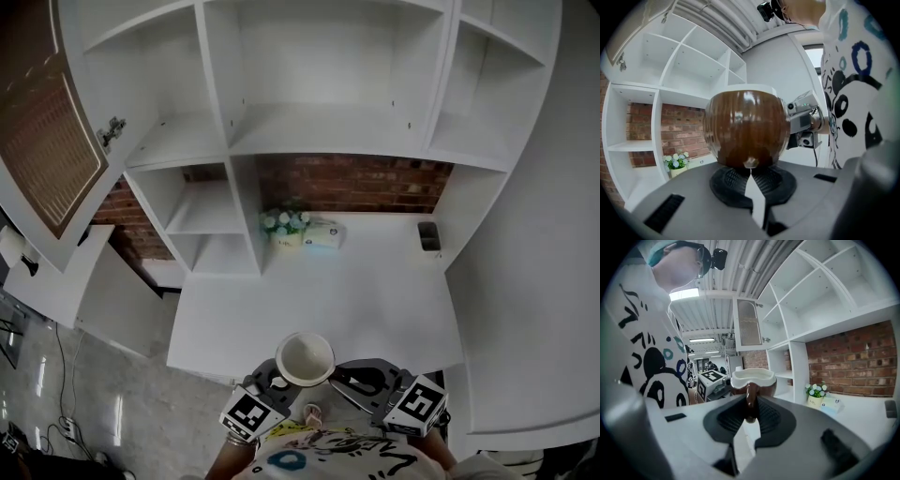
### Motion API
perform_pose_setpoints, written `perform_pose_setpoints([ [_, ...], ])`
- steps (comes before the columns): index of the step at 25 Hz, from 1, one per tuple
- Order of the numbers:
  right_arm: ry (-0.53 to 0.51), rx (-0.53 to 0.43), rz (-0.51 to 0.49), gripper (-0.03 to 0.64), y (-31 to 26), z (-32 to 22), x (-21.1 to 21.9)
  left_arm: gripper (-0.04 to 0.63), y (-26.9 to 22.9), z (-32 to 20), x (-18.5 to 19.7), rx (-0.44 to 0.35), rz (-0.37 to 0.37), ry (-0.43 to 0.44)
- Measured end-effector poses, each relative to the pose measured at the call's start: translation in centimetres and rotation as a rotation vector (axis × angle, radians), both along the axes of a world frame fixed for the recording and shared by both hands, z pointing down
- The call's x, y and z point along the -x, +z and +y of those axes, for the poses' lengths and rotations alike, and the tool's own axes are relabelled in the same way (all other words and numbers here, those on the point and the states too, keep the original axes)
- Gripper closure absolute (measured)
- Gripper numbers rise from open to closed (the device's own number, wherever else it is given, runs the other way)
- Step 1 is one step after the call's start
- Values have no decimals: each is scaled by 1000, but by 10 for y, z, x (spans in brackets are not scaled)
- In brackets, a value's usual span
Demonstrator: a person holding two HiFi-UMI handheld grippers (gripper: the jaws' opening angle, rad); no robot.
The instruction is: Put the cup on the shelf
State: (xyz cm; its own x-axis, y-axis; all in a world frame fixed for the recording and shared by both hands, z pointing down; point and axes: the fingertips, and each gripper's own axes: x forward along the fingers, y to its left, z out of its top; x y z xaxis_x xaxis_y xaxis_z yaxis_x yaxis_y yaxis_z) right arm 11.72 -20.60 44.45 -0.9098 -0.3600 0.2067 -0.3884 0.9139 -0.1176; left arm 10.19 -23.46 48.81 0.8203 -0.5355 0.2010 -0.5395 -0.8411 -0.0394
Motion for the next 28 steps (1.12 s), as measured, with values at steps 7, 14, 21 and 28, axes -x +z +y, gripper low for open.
perform_pose_setpoints([
  [7,5,-16,-17,555,-6,-6,0,578,-7,-7,1,-28,-8,2],
  [14,32,-54,-33,555,-21,-28,19,578,-23,-31,19,-83,4,15],
  [21,50,-147,-33,555,-53,-68,49,578,-61,-76,47,-198,-7,57],
  [28,73,-213,-23,555,-79,-111,67,578,-90,-121,64,-253,-14,86],
])
